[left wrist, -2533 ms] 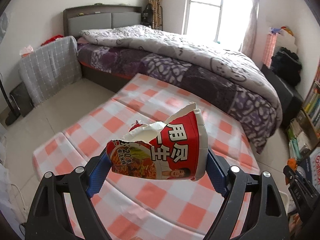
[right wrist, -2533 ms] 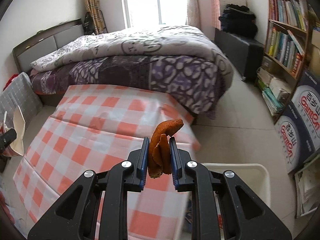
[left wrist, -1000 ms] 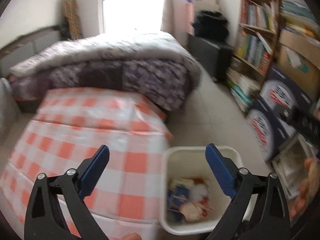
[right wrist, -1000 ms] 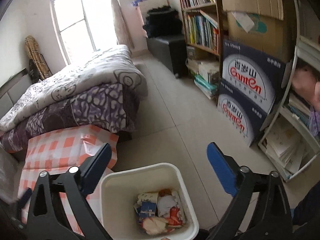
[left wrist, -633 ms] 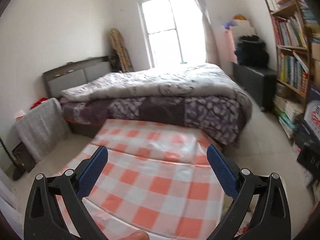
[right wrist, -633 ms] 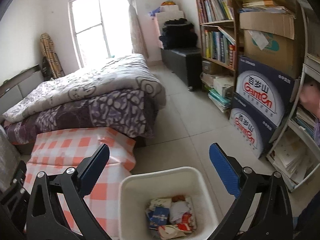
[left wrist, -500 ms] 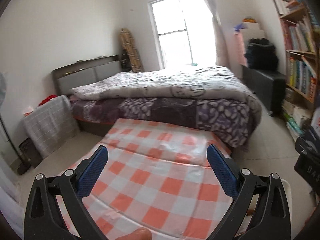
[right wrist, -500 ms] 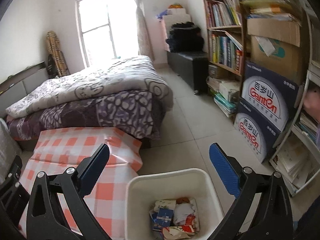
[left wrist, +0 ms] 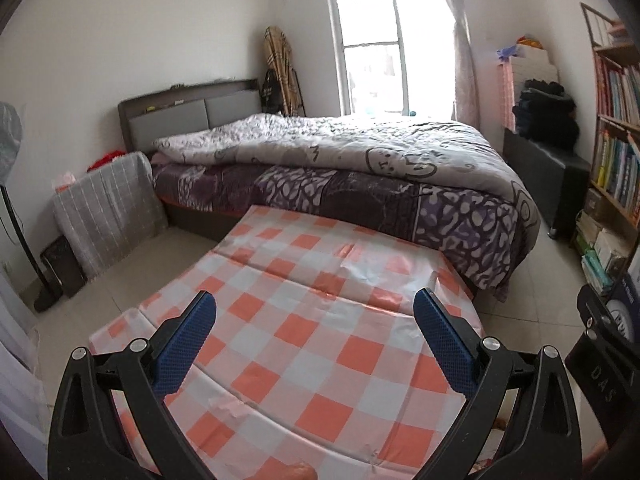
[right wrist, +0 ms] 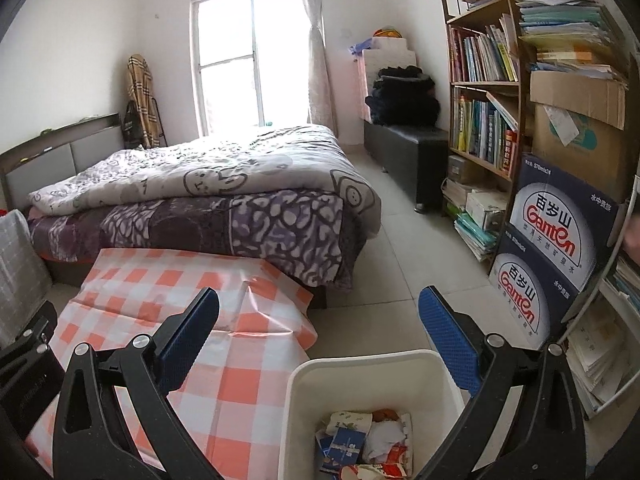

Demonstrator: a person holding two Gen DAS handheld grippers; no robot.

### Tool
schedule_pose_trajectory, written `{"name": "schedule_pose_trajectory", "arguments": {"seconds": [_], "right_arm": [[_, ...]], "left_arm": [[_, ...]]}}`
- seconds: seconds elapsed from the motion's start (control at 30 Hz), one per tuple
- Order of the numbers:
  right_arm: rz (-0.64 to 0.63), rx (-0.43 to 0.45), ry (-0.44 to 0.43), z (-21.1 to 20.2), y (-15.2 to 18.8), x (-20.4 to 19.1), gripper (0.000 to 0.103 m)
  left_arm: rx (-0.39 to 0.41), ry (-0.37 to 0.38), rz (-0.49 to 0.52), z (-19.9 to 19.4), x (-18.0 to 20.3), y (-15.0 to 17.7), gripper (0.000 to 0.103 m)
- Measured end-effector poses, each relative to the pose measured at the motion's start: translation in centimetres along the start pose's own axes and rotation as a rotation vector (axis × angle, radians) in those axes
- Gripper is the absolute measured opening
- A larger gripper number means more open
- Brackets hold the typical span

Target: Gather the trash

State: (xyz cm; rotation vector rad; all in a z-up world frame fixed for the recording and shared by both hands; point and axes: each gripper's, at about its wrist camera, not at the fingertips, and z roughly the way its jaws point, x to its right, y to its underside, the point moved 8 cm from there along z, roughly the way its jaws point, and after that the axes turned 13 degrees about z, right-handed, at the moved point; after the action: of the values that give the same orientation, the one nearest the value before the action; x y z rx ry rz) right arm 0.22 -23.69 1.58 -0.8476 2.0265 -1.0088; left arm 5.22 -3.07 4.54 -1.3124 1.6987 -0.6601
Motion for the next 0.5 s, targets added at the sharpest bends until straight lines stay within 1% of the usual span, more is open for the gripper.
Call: {"name": "schedule_pose_trajectory", "arguments": {"seconds": [0.17, 0.37, 0.5], "right_arm": [[-0.012, -0.003, -0.007, 0.03, 0.22, -0.26, 0.096], [-0.017, 0.000, -0.014, 0.07, 0.30, -0.58, 0.096], [-0.020, -0.008, -0.018, 0.16, 0.48, -0.72, 0.096]], "left_arm": [[-0.023, 0.008, -0.017, 0.32, -0.30, 0.30, 0.096], [-0.028, 0.009, -0.017, 0.43, -0.32, 0.41, 0.096], [-0.050, 0.018, -0.027, 0.78, -0.50, 0.90, 0.096]]}}
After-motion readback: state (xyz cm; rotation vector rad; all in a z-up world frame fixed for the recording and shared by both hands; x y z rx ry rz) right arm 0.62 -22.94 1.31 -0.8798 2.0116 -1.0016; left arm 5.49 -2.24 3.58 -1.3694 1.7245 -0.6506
